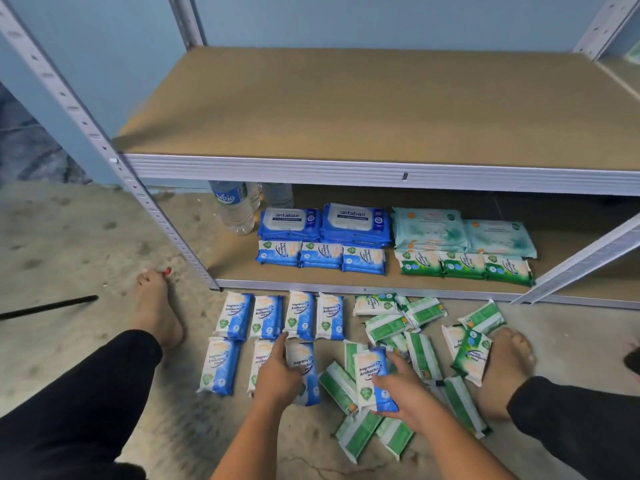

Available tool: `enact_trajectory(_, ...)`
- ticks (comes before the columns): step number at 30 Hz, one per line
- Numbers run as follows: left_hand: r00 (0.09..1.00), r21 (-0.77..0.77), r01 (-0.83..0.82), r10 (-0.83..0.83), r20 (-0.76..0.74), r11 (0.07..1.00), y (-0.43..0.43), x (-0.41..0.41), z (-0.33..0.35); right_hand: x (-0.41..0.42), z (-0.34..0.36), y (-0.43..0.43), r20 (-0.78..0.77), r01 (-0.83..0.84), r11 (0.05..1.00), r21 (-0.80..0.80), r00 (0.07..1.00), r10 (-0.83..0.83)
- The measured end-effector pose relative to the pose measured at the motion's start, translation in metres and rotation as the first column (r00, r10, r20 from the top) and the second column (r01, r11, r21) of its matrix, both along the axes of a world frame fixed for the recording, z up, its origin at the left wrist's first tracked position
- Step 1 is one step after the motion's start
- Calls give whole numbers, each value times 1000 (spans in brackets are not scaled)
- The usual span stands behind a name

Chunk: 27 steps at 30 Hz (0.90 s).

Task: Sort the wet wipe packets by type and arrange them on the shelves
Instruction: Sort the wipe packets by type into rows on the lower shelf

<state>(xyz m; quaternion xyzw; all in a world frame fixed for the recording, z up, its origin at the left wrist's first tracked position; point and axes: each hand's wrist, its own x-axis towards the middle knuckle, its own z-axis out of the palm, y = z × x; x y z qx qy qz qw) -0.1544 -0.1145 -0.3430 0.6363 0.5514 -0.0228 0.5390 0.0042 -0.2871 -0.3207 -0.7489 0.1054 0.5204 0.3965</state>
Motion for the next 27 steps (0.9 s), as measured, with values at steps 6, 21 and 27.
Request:
enact_trajectory(6,982,103,154,-140,-127,983,18,11,-24,-7,-22,20,0,-150,988,-24,989,150)
enact_trajectory(21,802,203,453,-297,-518,868,33,37,-78,-5,-67,61,176,-292,948,-125,934,311)
enact_trajectory(27,756,312,548,-302,-580,776,32,33,-85,-8,-77,63,216,-262,956,-133,934,286)
